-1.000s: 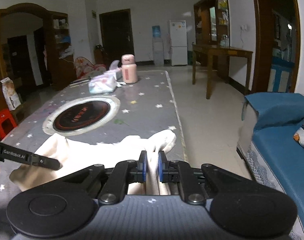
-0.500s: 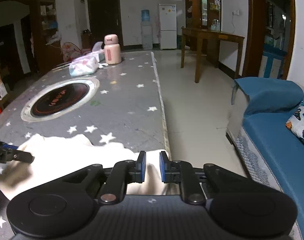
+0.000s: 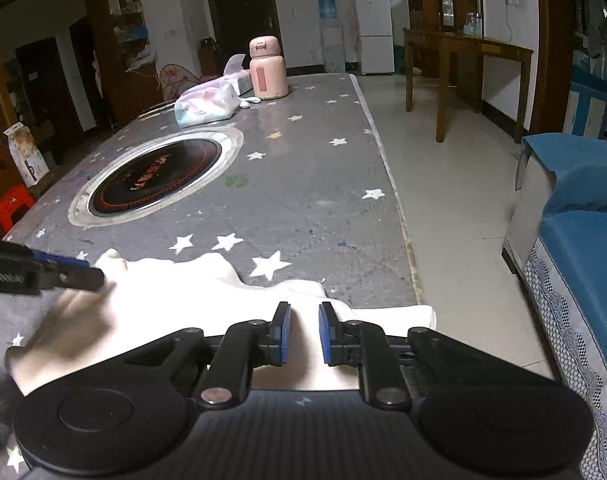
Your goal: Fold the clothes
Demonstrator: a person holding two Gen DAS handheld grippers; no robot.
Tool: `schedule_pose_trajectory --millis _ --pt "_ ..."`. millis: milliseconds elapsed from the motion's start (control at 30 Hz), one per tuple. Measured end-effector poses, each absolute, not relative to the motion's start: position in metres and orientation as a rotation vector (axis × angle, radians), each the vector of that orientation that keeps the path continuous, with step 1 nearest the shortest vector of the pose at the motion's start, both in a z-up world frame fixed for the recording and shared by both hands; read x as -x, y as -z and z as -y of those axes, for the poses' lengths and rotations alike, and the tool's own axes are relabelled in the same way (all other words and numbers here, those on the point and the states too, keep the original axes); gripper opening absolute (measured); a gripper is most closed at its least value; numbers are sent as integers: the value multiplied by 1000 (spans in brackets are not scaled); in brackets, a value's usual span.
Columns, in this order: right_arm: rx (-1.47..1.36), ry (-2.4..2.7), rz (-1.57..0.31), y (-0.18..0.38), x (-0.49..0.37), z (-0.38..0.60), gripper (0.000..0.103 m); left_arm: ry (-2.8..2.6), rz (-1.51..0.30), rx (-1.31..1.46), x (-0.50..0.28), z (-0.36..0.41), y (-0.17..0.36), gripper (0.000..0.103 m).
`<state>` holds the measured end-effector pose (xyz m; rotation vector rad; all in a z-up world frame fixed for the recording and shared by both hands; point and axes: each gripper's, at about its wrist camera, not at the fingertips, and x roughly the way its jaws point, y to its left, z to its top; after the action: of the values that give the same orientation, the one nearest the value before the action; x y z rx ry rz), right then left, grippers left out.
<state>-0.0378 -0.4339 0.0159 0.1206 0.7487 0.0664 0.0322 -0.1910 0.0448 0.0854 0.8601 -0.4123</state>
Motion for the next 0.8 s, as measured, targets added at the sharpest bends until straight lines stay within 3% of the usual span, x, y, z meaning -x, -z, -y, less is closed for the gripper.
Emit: schedule_pose_trajectory --millis 133,267,433,667,800 --pt "-115 -72 -744 -13 37 436 16 367 -861 -83 -37 182 -46 27" --pt "-121 -84 -727 -20 45 433 28 446 -845 -41 -30 187 -56 28" --pt "-113 -126 -720 -26 61 424 29 550 -852 -35 -18 206 -53 29" --pt "-50 -161 -728 -20 88 399 42 570 -888 -96 -5 220 -28 30" --pt "-34 -152 -696 -23 111 393 48 588 -856 -85 7 210 -36 39"
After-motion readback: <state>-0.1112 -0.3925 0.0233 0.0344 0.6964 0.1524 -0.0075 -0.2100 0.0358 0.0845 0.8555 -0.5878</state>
